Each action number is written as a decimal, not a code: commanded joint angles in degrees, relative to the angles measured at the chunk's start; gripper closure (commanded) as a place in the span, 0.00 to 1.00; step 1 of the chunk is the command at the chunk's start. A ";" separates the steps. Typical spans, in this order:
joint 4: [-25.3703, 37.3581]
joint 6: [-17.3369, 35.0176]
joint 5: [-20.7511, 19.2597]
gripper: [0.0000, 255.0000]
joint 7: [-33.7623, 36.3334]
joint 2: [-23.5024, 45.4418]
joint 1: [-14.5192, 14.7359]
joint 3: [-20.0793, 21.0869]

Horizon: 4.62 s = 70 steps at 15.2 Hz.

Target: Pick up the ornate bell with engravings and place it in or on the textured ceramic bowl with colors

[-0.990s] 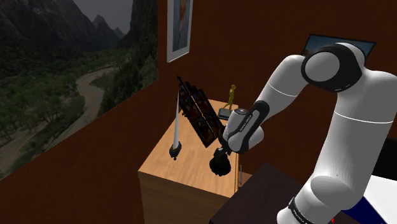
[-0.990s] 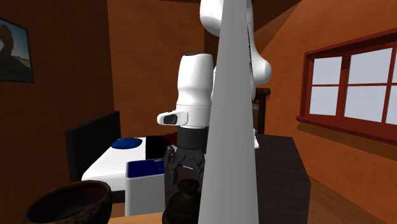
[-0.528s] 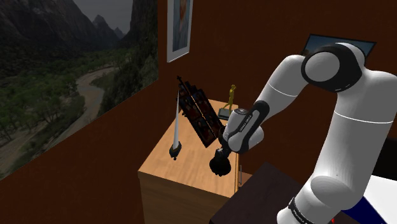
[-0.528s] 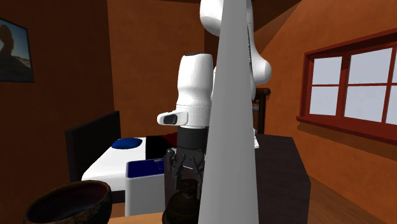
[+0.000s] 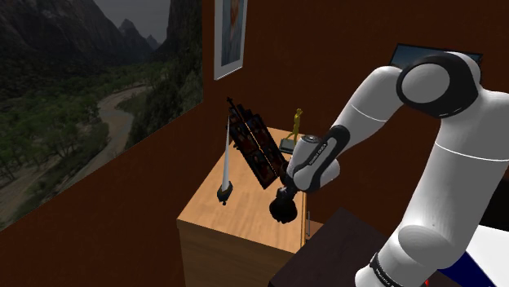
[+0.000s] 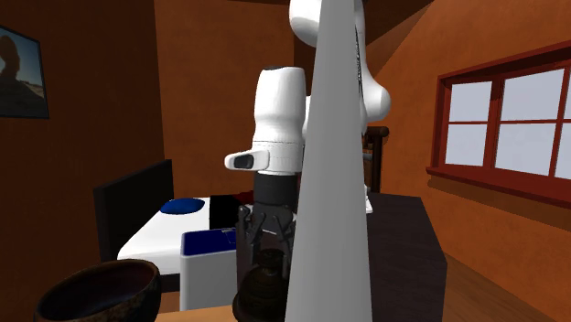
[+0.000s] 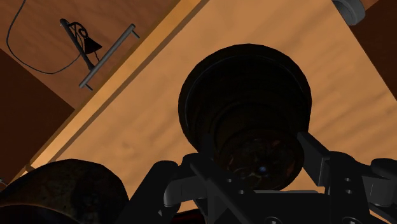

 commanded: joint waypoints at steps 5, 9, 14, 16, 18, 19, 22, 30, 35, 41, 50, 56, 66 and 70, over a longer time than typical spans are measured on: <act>-0.74 -5.46 -0.09 1.00 0.25 -6.22 0.22 0.02; -0.89 -9.28 -0.04 1.00 0.17 -10.19 0.22 0.04; -0.71 -14.15 0.02 1.00 0.07 -14.88 0.24 0.06; -0.52 -16.11 0.05 1.00 0.04 -16.66 0.25 0.06; -0.28 -18.07 0.07 1.00 0.01 -18.38 0.26 0.06; -0.13 -19.06 0.08 1.00 -0.01 -19.21 0.27 0.06; 0.41 -22.00 0.11 1.00 -0.05 -21.62 0.28 0.08; 2.49 -29.73 0.20 1.00 -0.16 -27.26 0.32 0.13; 6.03 -32.52 0.02 1.00 -2.97 -26.57 -0.72 -1.76; 15.80 -35.35 0.76 1.00 -11.14 -19.69 -3.21 -6.82; 34.16 -41.60 4.98 1.00 -22.78 -7.19 -6.93 -12.11; 46.71 -45.96 8.34 1.00 -28.70 1.57 -10.01 -13.72; 43.24 -39.21 9.98 1.00 -29.97 5.03 -10.35 -13.22; 42.22 -36.60 10.79 1.00 -30.58 6.70 -10.55 -12.92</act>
